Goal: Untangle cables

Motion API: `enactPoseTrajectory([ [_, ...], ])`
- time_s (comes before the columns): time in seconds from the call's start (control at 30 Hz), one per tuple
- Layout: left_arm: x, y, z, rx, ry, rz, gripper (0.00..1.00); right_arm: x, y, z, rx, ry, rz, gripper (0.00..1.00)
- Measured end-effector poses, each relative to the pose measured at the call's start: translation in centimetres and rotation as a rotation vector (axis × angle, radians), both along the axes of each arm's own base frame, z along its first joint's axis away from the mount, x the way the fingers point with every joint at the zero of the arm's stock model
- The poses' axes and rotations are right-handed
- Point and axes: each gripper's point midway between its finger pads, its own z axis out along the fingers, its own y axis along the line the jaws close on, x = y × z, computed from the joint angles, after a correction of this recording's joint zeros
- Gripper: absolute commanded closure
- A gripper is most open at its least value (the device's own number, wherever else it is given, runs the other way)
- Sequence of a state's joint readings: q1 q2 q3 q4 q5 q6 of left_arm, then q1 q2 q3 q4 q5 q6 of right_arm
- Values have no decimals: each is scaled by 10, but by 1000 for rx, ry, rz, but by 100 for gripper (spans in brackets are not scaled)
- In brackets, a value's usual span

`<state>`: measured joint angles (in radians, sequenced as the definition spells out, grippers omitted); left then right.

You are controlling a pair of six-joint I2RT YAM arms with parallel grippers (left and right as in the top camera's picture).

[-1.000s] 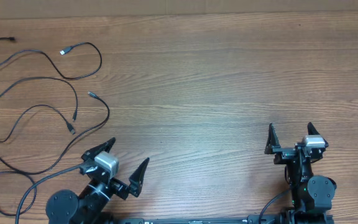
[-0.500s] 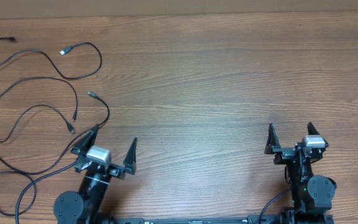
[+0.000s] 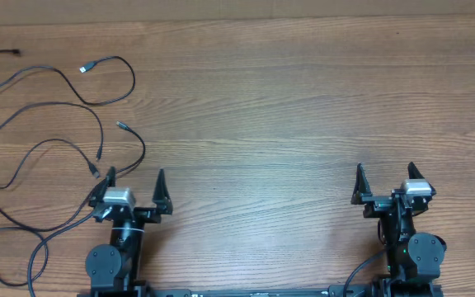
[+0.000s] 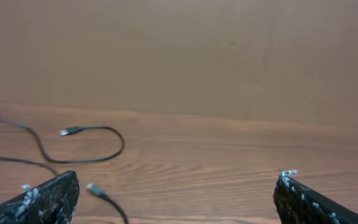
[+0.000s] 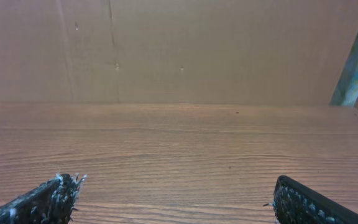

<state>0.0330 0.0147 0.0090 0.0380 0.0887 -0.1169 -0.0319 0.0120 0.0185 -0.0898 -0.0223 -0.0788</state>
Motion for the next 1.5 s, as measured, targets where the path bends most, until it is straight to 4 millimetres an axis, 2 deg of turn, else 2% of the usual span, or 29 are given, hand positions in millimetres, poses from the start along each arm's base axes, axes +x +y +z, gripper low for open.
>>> enactPoseTrajectory([
  [0.17, 0, 6, -28, 29, 111, 33, 0, 0, 0, 0, 1, 1, 0, 0],
  [0.43, 0, 7, -28, 69, 114, 54, 0, 0, 0, 0, 0, 0, -1, 0],
  [1.07, 0, 8, -29, 33, 116, 64, 0, 0, 0, 0, 0, 0, -1, 0],
  [1.5, 0, 9, -29, 100, 114, 67, 1, 0, 0, 0, 0, 0, 0, 0],
])
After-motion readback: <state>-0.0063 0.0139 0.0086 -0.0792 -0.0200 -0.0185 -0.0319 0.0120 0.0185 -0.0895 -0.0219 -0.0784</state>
